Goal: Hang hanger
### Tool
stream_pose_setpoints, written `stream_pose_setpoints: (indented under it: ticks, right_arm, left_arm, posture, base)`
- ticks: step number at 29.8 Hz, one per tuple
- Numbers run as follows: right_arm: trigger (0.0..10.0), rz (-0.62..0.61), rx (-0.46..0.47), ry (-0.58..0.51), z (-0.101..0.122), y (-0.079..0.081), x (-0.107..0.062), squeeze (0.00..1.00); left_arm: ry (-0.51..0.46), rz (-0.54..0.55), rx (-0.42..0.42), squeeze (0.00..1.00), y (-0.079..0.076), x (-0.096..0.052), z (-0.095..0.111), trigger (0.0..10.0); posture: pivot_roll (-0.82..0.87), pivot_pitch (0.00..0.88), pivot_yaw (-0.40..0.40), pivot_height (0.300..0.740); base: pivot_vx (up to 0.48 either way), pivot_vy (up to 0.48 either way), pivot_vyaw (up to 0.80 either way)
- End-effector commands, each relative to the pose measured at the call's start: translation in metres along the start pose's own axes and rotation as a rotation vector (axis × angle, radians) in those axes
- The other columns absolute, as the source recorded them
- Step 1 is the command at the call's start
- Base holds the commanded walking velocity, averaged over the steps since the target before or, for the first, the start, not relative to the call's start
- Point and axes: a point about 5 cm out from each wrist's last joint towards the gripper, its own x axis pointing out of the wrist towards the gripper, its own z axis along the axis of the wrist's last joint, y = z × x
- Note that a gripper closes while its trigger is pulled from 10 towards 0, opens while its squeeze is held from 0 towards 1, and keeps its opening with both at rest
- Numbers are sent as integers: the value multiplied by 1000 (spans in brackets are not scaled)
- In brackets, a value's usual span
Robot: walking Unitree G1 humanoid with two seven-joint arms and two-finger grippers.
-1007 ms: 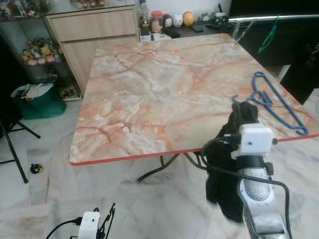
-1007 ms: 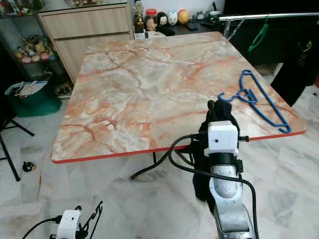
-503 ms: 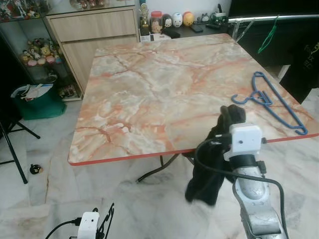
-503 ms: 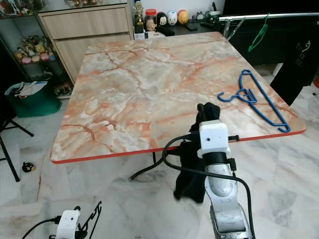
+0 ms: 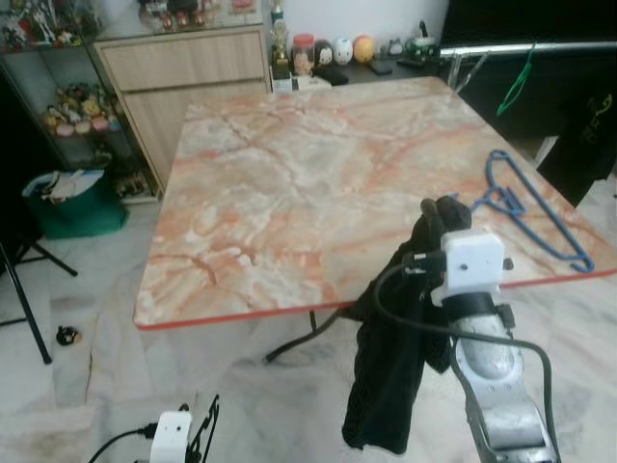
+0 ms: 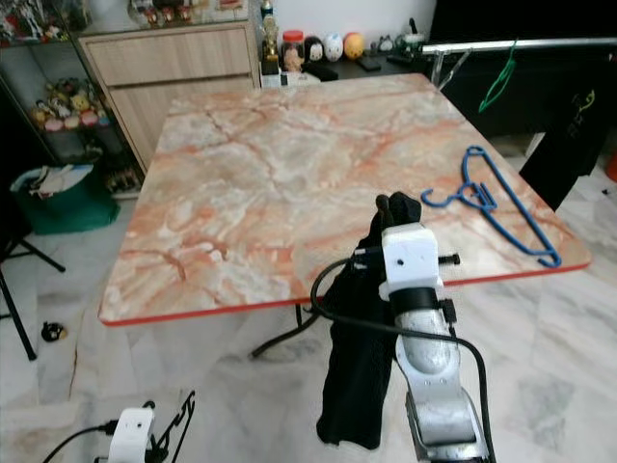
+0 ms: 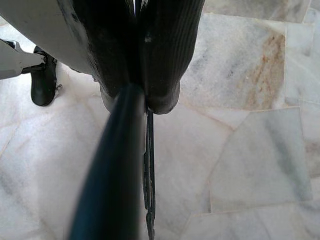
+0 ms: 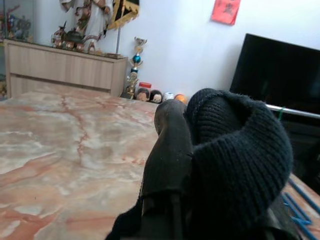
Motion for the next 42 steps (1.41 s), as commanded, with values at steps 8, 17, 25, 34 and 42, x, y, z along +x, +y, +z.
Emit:
stream_pose_setpoints:
  ticks: [8,17,25,34,42]
  right_arm:
    - [10000,6,9,-78,18,1,5,0]
    - [10000,6,9,-76,18,2,5,0]
    - [10000,7,7,-105,26,1,8,0]
    - [10000,11,-6,-135,34,-1,12,0]
    - [10000,20,-13,-142,37,-2,14,0]
  left_arm:
    - [8,10,-8,0,2,-1,-5,10000]
    - [8,9,-5,0,2,-1,-5,10000]
    - [16,8,6,0,2,-1,-5,10000]
    - [93,34,65,0,4,-1,-10,10000]
    - [158,90,73,0,7,-2,-16,10000]
  posture:
    - [-14,0,49,740]
    - [-14,0,50,740]
    - [-18,0,50,740]
    - [-18,0,45,740]
    - [-15,0,37,740]
  base:
    - [250,0,0]
    - [251,0,0]
    - [251,0,0]
    - [250,0,0]
    - [92,0,0]
